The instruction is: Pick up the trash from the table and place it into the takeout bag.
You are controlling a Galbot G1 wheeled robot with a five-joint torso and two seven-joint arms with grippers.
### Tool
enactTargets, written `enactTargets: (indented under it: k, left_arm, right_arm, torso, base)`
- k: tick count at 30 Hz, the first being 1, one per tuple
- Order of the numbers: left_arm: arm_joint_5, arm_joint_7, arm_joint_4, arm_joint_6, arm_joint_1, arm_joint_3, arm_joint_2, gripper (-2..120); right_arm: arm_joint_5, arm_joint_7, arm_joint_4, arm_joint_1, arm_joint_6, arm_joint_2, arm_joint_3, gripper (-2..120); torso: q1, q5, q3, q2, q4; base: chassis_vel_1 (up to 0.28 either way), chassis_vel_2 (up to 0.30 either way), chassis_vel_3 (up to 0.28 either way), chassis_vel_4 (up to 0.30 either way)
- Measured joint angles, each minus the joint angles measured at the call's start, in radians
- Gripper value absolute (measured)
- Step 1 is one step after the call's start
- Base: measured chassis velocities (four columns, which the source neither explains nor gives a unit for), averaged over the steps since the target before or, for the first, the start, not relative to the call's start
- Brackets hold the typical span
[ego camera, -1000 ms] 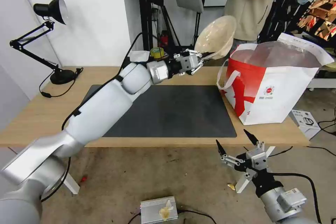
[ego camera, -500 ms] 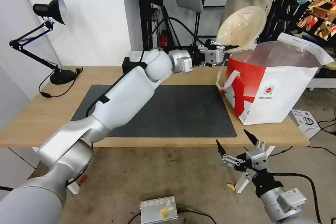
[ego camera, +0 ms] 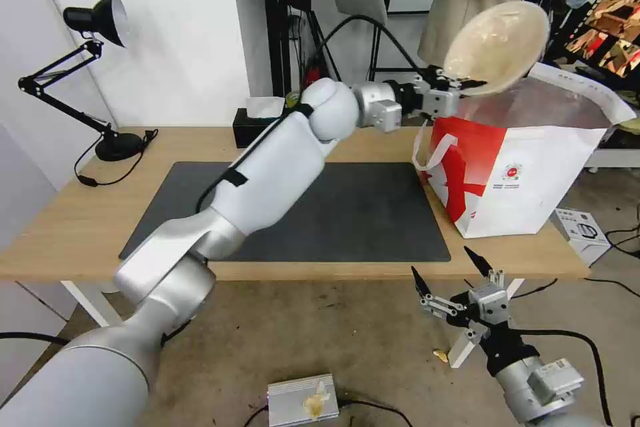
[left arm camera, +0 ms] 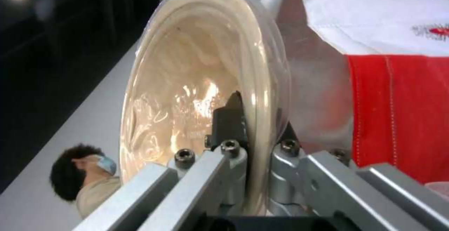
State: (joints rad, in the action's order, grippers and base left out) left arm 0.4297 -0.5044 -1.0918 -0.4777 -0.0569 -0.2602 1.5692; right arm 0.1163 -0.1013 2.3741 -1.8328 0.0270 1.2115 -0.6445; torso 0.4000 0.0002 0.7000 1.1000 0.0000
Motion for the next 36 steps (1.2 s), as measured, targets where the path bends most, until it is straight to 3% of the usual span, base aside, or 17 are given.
enactTargets:
  k: [3,12,19,32,36]
  left_arm:
    - [0.048,-0.017,0.034,-0.019,-0.021,0.011,0.028,1]
    - [0.07,-0.056,0.046,-0.018,-0.018,0.005,0.028,1]
    - [0.076,-0.1,0.09,-0.017,-0.073,-0.039,0.028,1]
    - [0.07,-0.116,0.111,0.013,-0.096,-0.063,0.027,1]
    - [0.069,-0.113,0.115,0.018,-0.099,-0.074,0.027,11]
  right_arm:
    - [0.0,0.0,0.0,0.0,0.0,0.0,0.0,100]
    - [0.0,0.0,0.0,0.0,0.0,0.0,0.0,100]
    - [0.0,0.0,0.0,0.0,0.0,0.0,0.0,100]
    - [0.0,0.0,0.0,0.0,0.0,0.0,0.0,100]
    - [0.0,0.0,0.0,0.0,0.0,0.0,0.0,100]
  torso:
    - [0.0,0.0,0.0,0.0,-0.0003]
    - [0.0,-0.0002,0.0,0.0,0.0]
    - [0.0,-0.0001,0.0,0.0,0.0]
    - [0.0,-0.0001,0.0,0.0,-0.0001]
    - [0.0,-0.0002,0.0,0.0,-0.0001]
  base:
    - [0.0,0.0,0.0,0.0]
    - [0.0,0.0,0.0,0.0]
    - [0.0,0.0,0.0,0.0]
    - [0.0,0.0,0.0,0.0]
    - [0.0,0.0,0.0,0.0]
